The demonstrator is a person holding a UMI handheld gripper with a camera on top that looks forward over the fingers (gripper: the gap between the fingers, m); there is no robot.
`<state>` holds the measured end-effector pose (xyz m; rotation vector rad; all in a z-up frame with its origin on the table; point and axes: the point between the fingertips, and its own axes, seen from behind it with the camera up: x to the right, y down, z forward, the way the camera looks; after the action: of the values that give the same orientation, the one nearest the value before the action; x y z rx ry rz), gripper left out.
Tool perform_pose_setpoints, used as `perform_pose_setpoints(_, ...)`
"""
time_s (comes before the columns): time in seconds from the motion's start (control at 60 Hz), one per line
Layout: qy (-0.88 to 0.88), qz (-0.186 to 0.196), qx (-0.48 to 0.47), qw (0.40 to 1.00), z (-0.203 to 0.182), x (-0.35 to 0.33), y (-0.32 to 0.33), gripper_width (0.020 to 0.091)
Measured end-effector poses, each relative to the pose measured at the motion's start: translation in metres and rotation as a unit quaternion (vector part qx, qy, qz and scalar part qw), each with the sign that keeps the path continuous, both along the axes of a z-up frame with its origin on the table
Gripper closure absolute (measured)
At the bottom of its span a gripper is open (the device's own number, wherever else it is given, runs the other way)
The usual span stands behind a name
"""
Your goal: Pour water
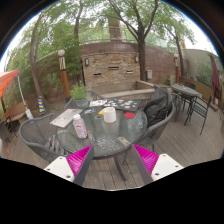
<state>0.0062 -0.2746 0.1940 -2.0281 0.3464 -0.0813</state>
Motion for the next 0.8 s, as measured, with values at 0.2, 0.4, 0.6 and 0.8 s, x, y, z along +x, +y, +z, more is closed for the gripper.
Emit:
perform_pose_setpoints(0.2, -0.019, -0.012, 0.006, 1.0, -0.011, -0.002, -0.02, 0.0262)
perform_pose_setpoints(0.4, -0.039, 0.026, 0.019, 0.999, -0.039, -0.006, 0.027, 0.0264)
perform_pose_setpoints(0.6, -0.022, 0.105, 0.062, 0.992, -0.1, -0.078, 0.143, 0.0259)
perform_pose_setpoints(0.8, -0.087, 0.107, 0.111, 0.984, -0.137, -0.115, 0.27, 0.0267)
